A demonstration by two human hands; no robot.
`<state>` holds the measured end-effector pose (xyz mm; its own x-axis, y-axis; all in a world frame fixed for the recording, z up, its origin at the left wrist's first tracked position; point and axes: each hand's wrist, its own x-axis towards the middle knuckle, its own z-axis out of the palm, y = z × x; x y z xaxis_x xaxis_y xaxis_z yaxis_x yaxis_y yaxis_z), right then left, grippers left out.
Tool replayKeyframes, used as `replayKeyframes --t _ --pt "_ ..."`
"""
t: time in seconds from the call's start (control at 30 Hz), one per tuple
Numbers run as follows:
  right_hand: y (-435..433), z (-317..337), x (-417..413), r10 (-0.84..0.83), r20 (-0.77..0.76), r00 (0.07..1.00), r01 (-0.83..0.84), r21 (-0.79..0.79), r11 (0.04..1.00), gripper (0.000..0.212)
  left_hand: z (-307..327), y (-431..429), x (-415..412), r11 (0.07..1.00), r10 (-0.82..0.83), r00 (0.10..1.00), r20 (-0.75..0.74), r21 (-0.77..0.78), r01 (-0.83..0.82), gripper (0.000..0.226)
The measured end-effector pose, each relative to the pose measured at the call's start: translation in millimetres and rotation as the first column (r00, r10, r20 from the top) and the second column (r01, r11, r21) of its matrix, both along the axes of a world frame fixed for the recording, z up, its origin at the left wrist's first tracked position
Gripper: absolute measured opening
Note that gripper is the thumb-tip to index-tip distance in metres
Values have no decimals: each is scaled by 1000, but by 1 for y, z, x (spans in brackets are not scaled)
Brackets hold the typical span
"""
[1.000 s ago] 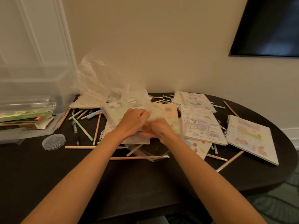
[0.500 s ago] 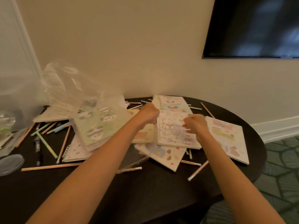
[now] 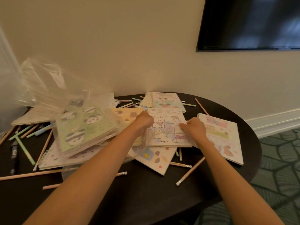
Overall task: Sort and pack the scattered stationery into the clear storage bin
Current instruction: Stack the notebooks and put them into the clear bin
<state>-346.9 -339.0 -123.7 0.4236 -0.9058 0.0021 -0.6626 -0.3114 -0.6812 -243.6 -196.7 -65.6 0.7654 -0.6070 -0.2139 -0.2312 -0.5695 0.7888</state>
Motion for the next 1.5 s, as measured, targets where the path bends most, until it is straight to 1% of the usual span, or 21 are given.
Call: replayKeyframes --t 0.17,0.23,0.3,0.37,0.43,0.53,0.63,0.7,0.73,0.77,0.87,0.97,1.03,1.1,1.17,1.23,1.27,1.33,1.37,1.43,1.5 --pt "10 16 5 5 -13 1000 -6 -96 995 31 0 0 2 982 95 972 -214 -139 -126 43" --pt "14 27 4 30 139 990 -34 27 999 27 1 2 3 971 100 953 -286 -182 -156 42" --pt "19 41 0 -16 368 930 -88 263 961 23 2 5 5 960 118 939 -322 -206 -191 40" --pt "27 53 -7 -81 480 874 -134 398 907 18 2 7 6 943 135 928 -347 -241 -228 43" --pt "33 61 -12 -139 553 821 -148 443 884 10 4 8 4 923 142 929 -341 -293 -249 42" --pt "43 66 -15 -242 656 715 -153 484 862 18 10 12 2 879 154 935 -319 -387 -277 36" --pt "54 68 -11 -350 730 587 -170 534 828 19 24 25 -3 813 157 915 -371 -478 -333 11" --pt "67 68 -4 -379 766 518 -215 546 810 13 33 38 -9 746 117 892 -436 -554 -369 15" --pt "77 69 2 -376 782 497 -240 541 806 12 36 45 -13 704 95 875 -474 -590 -396 10" --pt "88 69 7 -363 791 492 -258 531 807 17 38 51 -18 664 82 851 -519 -608 -435 11" --pt "126 65 21 -249 837 488 -349 449 823 28 33 68 -29 566 74 783 -617 -621 -542 31" --pt "146 60 25 -190 862 470 -462 423 780 33 26 90 -29 520 99 789 -607 -645 -561 42" --pt "148 61 20 -233 881 412 -541 442 716 23 29 110 -20 523 123 819 -560 -665 -533 37" --pt "144 65 16 -347 874 340 -590 485 645 9 34 133 -6 550 115 825 -554 -656 -517 32" --pt "139 69 10 -387 861 329 -586 508 631 9 41 156 7 590 70 818 -571 -637 -496 25" --pt "136 72 5 -345 852 394 -592 522 614 11 48 177 19 645 40 825 -563 -616 -452 17" --pt "136 74 2 -275 845 459 -608 524 596 14 51 184 25 676 29 836 -548 -605 -420 15" --pt "142 80 -2 -47 794 606 -633 517 576 14 56 194 35 758 40 877 -479 -557 -339 12" --pt "147 82 -2 40 753 657 -626 516 584 12 57 198 37 797 73 898 -434 -515 -314 9" --pt "147 84 2 45 721 692 -582 519 626 15 57 194 41 859 180 945 -271 -424 -286 9" --pt "144 81 6 -60 767 639 -572 526 629 29 54 193 46 901 261 965 -12 -355 -248 16"
